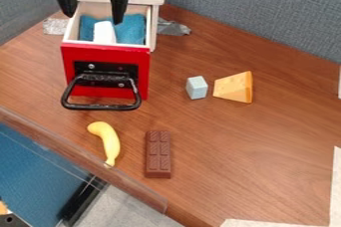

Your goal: Close the drawer

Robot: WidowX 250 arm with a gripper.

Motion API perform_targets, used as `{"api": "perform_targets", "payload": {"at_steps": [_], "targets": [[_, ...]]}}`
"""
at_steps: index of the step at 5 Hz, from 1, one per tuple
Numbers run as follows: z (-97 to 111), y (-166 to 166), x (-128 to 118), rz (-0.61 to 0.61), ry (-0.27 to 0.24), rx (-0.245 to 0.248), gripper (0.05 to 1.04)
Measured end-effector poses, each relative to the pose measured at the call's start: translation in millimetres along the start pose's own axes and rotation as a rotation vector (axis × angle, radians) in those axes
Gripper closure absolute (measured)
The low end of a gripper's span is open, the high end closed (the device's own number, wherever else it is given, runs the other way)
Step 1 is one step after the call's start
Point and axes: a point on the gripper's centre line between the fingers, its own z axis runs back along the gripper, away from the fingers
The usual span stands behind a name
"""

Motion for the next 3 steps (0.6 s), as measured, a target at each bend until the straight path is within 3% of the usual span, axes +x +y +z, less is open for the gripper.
{"api": "perform_targets", "payload": {"at_steps": [1,3], "targets": [[-9.0,-0.3,-5.7,0.002,0.034,0.0,0.083],[-5.5,-4.1,-53.6,-0.021,0.042,-0.029,0.083]]}}
